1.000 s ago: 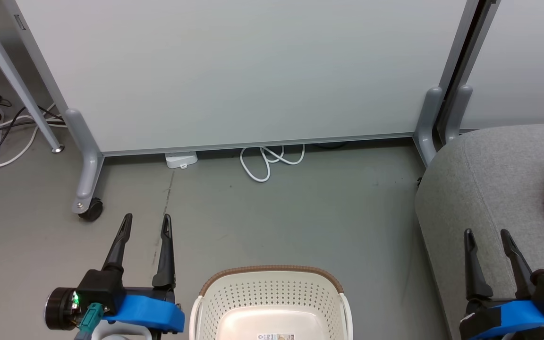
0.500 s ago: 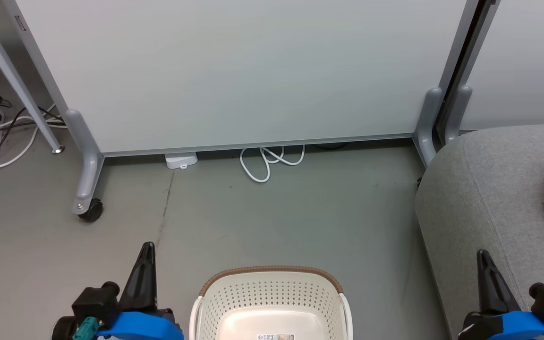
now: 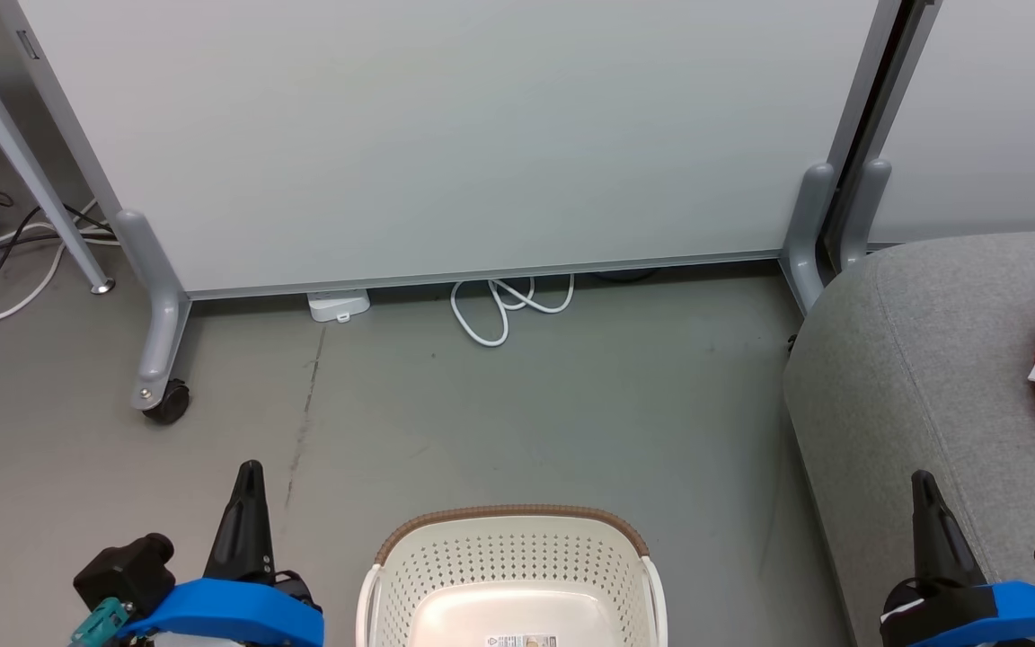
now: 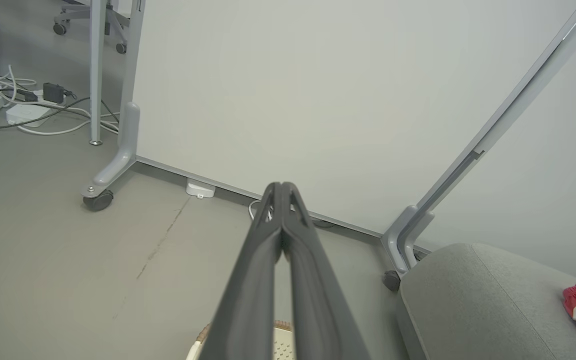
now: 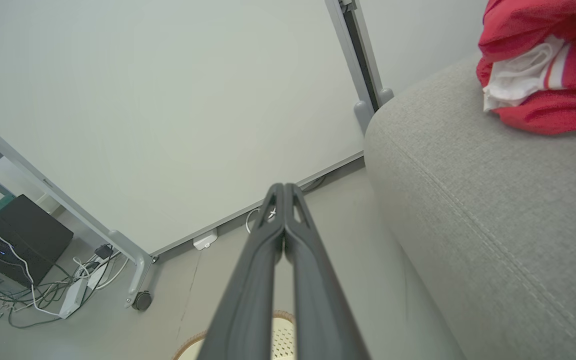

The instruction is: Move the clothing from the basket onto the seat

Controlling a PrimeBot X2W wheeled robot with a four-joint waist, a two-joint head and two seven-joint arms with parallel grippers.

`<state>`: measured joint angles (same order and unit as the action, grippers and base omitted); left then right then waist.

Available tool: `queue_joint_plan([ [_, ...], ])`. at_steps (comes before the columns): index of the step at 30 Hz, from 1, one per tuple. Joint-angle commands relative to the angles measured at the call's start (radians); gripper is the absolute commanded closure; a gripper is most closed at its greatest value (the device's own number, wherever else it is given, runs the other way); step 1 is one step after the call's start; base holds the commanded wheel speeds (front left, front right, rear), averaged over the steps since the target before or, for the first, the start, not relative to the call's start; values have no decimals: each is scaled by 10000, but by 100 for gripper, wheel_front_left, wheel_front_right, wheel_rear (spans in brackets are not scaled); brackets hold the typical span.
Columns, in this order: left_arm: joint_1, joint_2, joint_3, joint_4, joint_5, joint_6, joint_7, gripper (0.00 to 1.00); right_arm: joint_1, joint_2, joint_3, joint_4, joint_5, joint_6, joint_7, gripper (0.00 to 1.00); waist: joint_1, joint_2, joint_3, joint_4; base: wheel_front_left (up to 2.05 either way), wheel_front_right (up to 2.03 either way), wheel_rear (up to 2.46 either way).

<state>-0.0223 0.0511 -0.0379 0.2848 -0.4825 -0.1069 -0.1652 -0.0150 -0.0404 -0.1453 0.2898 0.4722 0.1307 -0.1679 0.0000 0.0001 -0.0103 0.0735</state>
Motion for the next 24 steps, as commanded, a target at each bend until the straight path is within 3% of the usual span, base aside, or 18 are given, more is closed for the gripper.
queue_joint_plan([
  [1,-317,1,117,-190,-350,-65,67,100,-265,-63,10,-188,363,0,71,100,0,-1,2,-7,0,0,0],
  [24,-524,-1,556,-273,-3767,-124,920,100,-508,-86,110,-293,3814,1,928,100,0,-1,31,-167,0,0,0],
])
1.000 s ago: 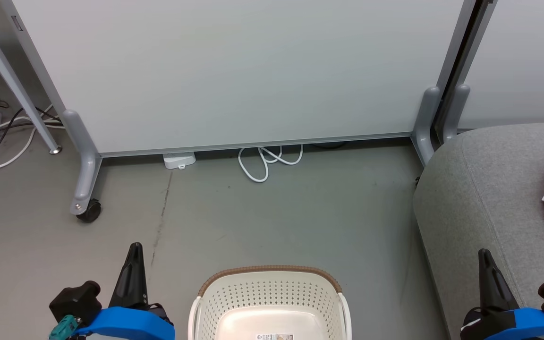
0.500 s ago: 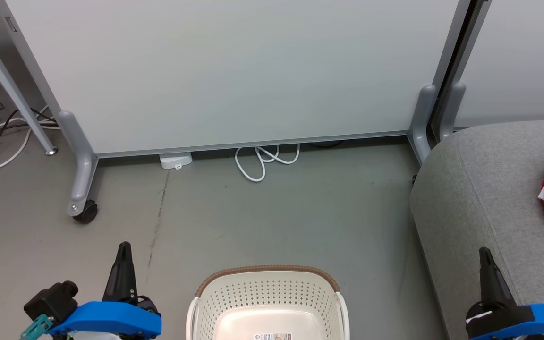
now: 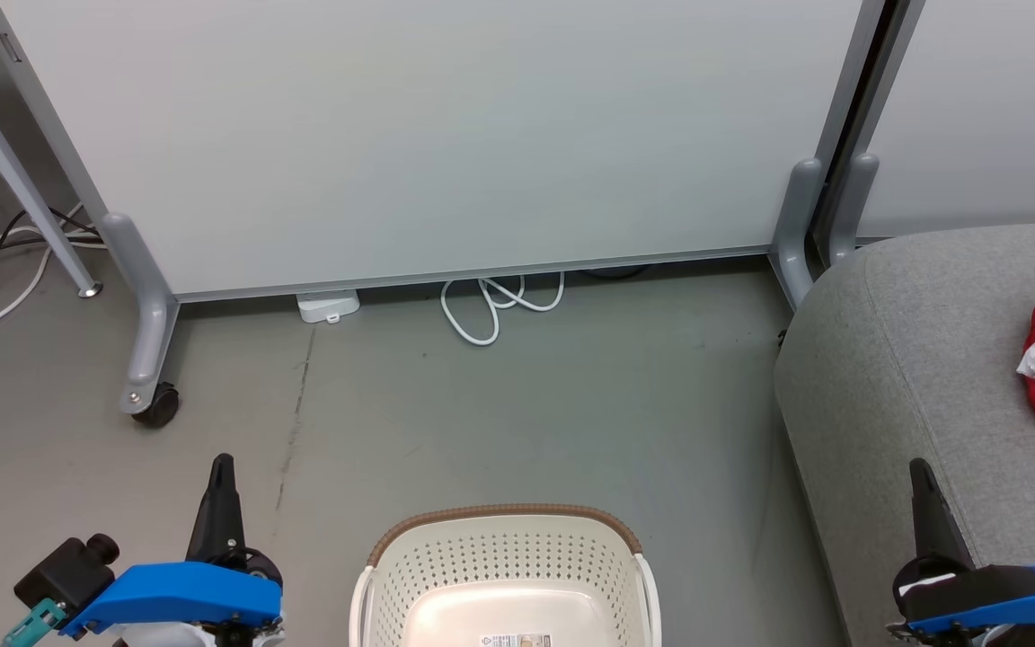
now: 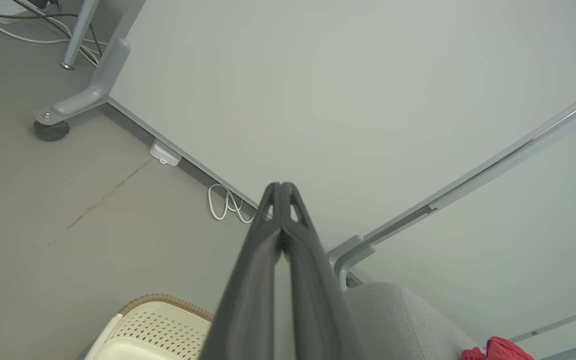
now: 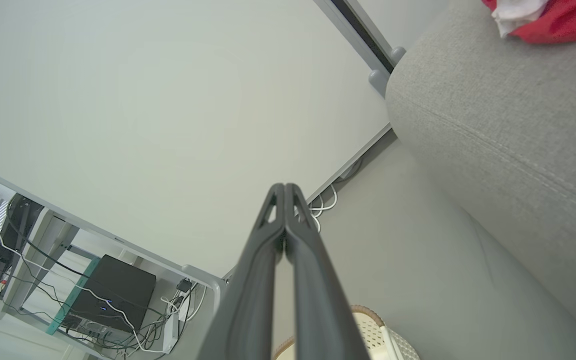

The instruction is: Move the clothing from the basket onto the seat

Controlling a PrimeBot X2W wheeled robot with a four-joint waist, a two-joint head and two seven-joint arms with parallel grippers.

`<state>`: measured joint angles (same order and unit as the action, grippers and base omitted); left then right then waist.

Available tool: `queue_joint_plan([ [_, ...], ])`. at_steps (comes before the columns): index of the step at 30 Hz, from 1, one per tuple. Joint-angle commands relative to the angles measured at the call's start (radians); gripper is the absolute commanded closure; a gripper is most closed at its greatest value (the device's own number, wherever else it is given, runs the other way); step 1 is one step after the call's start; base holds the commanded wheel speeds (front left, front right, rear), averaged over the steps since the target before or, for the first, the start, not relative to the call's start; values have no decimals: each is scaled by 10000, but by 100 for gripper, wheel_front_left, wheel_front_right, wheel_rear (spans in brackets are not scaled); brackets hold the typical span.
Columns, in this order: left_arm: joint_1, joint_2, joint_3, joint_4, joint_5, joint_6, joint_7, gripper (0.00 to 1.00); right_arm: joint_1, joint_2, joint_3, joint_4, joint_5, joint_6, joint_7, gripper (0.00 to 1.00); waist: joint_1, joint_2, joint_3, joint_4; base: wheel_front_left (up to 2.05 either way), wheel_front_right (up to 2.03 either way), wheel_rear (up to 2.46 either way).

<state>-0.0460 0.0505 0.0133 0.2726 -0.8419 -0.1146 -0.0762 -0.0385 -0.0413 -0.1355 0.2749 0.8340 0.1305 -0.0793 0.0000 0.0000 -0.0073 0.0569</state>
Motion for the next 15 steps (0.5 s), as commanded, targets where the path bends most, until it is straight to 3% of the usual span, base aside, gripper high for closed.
queue_joint_plan([
  [1,-296,4,61,-154,-306,-51,61,100,-282,-77,16,-146,324,3,75,100,0,0,2,-9,0,0,0],
  [15,-391,3,297,-189,-2000,-89,493,100,-398,-89,63,-193,2040,3,514,100,0,0,20,-106,0,0,0],
])
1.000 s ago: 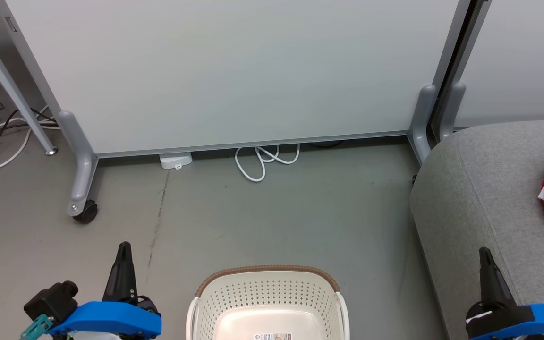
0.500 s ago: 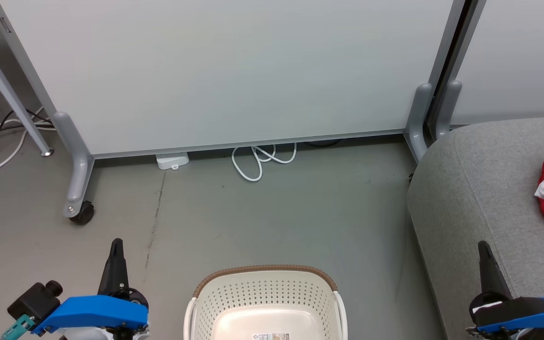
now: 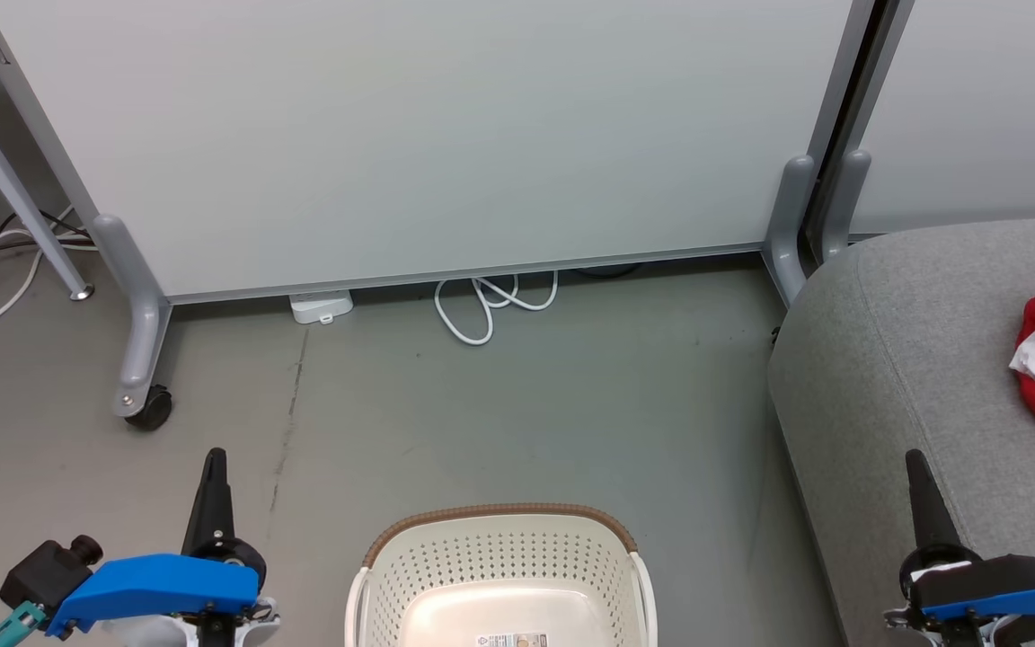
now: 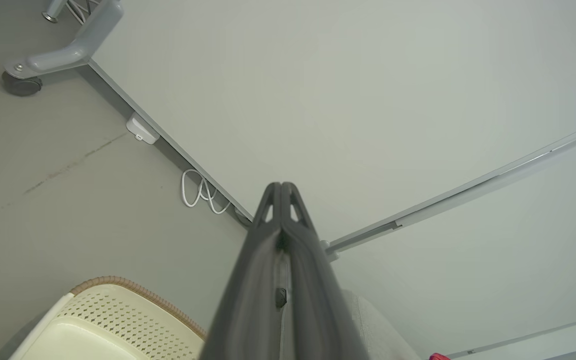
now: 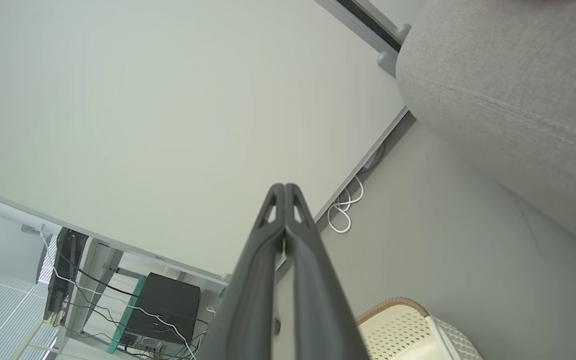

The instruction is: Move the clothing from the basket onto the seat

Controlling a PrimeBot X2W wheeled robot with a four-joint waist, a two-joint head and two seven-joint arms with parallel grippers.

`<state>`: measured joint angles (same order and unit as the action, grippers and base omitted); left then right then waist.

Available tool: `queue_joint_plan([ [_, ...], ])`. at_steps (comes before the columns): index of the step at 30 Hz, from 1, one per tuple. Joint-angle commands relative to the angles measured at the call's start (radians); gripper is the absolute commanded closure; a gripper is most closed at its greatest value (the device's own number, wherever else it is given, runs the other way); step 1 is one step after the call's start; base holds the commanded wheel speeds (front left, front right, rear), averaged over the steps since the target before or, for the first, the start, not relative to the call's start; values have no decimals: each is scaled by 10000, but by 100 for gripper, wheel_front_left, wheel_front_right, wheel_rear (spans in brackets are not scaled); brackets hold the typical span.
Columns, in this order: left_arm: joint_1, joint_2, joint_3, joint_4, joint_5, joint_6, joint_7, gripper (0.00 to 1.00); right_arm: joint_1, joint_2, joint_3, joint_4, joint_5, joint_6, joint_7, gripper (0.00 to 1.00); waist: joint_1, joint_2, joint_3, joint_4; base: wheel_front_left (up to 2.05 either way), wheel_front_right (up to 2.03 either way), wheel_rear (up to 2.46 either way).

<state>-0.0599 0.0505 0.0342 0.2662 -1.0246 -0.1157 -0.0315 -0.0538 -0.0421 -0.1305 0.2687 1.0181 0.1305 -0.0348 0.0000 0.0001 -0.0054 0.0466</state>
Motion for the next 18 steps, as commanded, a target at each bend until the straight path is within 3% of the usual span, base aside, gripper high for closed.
queue_joint_plan([
  [1,-261,3,101,-128,-288,-79,70,100,-254,-83,17,-136,310,3,94,100,0,-1,2,-10,0,0,0],
  [18,-363,0,351,-167,-2157,-112,548,100,-370,-95,66,-185,2193,3,569,100,0,-1,25,-135,0,0,0],
])
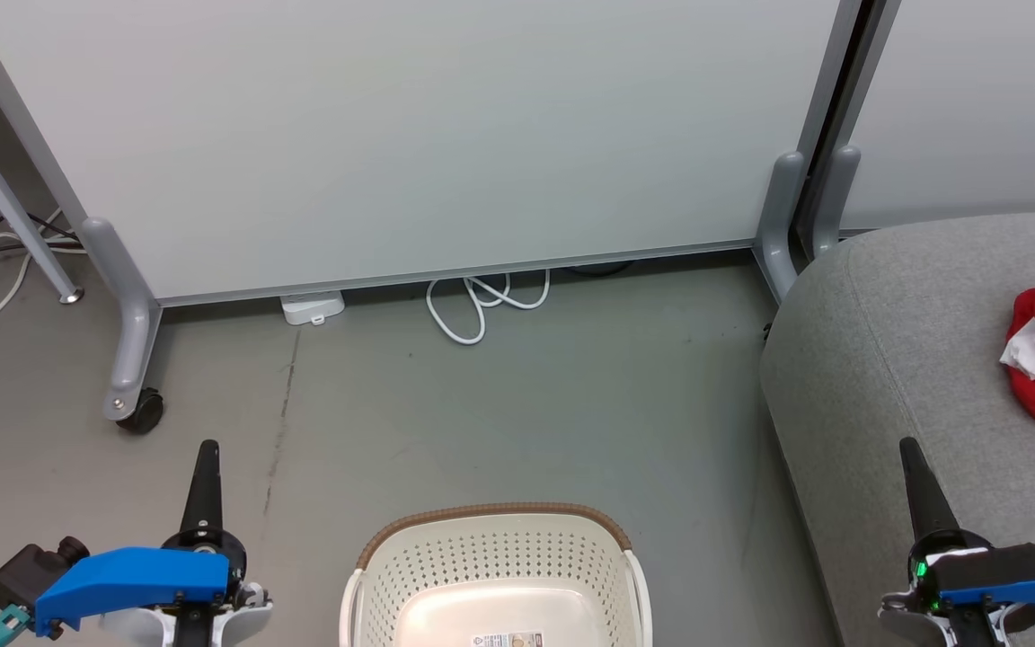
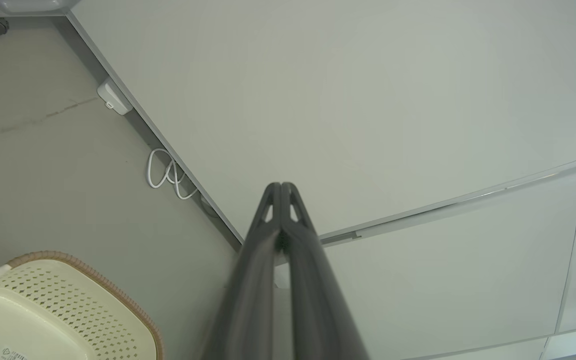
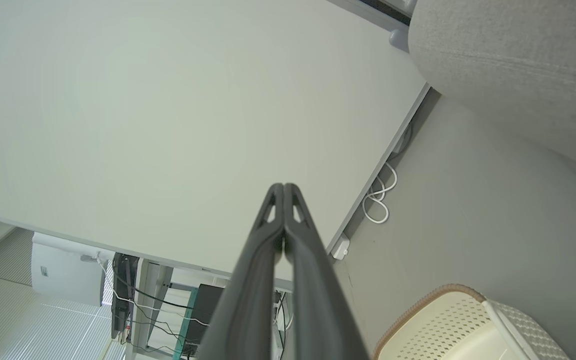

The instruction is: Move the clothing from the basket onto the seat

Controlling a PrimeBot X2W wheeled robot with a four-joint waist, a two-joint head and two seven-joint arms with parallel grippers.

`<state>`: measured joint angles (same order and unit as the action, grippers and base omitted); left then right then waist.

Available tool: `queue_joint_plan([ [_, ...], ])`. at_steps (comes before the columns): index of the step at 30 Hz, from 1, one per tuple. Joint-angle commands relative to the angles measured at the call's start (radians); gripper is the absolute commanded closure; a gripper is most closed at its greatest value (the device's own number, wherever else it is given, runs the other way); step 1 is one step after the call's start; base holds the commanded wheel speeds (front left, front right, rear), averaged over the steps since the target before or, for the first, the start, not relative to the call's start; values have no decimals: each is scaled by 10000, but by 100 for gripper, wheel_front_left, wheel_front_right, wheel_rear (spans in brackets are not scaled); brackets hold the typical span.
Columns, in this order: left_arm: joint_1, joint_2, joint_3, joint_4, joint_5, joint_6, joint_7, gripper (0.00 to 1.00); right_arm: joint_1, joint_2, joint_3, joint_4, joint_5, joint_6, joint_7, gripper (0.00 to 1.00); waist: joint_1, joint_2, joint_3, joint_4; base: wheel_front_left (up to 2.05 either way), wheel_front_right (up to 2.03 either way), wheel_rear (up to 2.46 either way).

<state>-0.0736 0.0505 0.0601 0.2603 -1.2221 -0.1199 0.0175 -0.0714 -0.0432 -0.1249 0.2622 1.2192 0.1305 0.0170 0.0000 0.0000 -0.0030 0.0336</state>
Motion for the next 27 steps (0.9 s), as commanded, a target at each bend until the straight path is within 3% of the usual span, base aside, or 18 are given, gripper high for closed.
queue_joint_plan([
  [1,-227,0,105,-108,-278,-73,77,100,-196,-84,14,-123,280,3,81,100,0,0,2,-12,0,0,0],
  [27,-347,-3,385,-146,-2413,-113,618,100,-342,-95,74,-160,2443,4,617,100,0,0,34,-185,0,0,0],
])
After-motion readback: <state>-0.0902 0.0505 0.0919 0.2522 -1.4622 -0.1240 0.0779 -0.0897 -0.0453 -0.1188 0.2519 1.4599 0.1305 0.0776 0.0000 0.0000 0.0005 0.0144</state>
